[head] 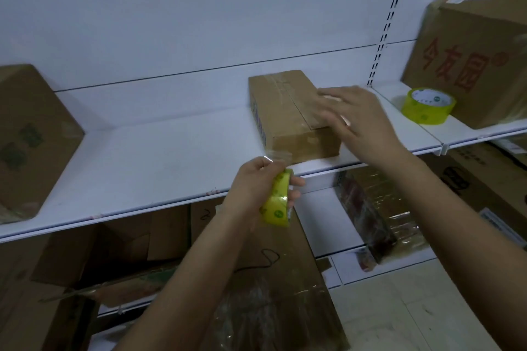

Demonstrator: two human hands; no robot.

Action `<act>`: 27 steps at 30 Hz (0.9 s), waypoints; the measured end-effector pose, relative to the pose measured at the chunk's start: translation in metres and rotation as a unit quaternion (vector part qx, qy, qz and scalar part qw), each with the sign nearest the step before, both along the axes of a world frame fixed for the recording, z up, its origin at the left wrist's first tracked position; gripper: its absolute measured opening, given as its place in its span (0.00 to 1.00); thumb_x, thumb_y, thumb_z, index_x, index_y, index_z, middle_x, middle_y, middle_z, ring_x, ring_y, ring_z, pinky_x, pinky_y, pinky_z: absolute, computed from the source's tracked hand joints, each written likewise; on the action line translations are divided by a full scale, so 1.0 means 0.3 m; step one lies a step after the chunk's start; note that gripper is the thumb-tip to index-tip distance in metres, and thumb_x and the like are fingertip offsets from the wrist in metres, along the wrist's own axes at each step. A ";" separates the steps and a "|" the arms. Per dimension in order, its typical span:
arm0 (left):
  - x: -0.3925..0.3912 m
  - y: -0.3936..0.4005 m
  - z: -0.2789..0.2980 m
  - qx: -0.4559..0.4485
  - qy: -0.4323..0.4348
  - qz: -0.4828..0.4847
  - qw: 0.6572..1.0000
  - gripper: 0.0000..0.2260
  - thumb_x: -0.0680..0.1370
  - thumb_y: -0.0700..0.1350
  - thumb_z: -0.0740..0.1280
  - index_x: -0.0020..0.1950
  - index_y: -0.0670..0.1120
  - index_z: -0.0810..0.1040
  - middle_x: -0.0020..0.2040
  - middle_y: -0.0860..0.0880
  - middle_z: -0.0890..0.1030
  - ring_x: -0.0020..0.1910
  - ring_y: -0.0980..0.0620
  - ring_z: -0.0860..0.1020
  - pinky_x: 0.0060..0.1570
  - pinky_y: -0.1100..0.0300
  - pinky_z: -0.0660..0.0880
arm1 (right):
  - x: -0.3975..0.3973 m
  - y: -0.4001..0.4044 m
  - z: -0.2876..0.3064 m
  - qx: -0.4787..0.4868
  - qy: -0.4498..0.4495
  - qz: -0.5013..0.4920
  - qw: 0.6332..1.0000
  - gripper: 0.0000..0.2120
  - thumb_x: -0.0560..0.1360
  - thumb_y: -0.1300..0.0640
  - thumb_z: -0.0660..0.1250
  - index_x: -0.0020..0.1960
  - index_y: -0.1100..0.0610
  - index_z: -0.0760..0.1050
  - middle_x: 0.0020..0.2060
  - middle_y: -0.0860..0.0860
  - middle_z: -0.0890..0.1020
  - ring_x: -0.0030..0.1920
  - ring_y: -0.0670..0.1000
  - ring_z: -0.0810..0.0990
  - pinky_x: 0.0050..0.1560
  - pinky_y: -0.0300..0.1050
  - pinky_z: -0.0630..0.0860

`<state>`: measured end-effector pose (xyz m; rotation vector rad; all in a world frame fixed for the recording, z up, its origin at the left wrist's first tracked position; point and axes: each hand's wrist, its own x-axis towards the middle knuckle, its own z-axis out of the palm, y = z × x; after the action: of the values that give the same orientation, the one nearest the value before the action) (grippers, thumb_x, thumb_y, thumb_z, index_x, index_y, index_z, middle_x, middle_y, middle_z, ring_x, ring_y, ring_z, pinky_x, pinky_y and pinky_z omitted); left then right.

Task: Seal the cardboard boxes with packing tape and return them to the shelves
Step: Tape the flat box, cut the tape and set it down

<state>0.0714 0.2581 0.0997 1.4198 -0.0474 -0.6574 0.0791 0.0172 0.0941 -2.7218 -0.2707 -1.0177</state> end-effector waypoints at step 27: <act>-0.024 0.427 -0.120 0.021 0.032 0.135 0.990 0.10 0.85 0.43 0.58 0.61 0.39 0.73 0.42 0.36 0.84 0.34 0.41 0.81 0.34 0.54 0.79 | 0.046 0.709 -0.133 0.319 0.251 0.155 0.901 0.03 0.74 0.59 0.74 0.42 0.53 0.83 0.36 0.43 0.83 0.39 0.41 0.79 0.40 0.30 0.73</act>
<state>0.0643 0.3864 0.0636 1.4123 0.2077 -0.4807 0.0928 0.2301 0.0541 -2.1343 -0.2161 -0.2233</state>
